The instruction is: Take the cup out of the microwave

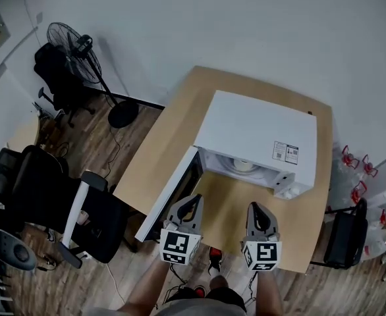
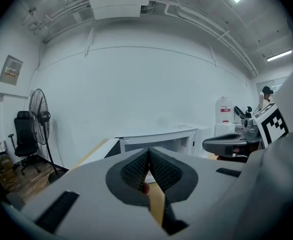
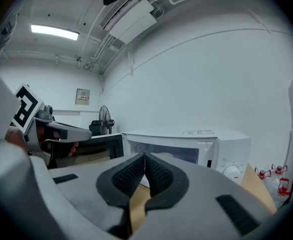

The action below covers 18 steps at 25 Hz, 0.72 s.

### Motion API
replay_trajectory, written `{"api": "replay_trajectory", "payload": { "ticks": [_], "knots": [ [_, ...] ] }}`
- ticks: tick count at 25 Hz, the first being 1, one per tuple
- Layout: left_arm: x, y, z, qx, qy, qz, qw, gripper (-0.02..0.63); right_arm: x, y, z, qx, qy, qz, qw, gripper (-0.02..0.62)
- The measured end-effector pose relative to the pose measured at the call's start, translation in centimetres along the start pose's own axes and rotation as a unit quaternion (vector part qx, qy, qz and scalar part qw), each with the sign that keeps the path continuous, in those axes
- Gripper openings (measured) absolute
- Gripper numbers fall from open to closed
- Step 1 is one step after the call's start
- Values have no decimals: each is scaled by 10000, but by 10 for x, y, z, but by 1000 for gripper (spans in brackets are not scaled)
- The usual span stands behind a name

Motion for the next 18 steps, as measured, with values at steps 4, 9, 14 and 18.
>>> {"api": "replay_trajectory", "payload": {
  "ticks": [4,9,14,18],
  "knots": [
    [4,-32,-11,163,-8,-10,9999,21,-14,-32,-14,131,9,40,9999,18],
    [9,-66,-24,316,45,-23,9995,21,-31,-72,-29,275,-37,-4,9996,18],
    [16,-88,-32,422,56,-17,9991,22,-39,-105,-38,367,-128,58,9992,20],
    [22,-100,-34,461,95,3,9989,23,-45,-129,-46,446,-125,68,9989,76]
  ]
}}
Point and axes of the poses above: the fingertips, and each gripper's own axes: y backward along the fingers, x to its left, z out of its top, the point moved 3 cm from there along y, backward along the fingers, and after that the axes turned 4 degrees about x, right-handed, at the moved point
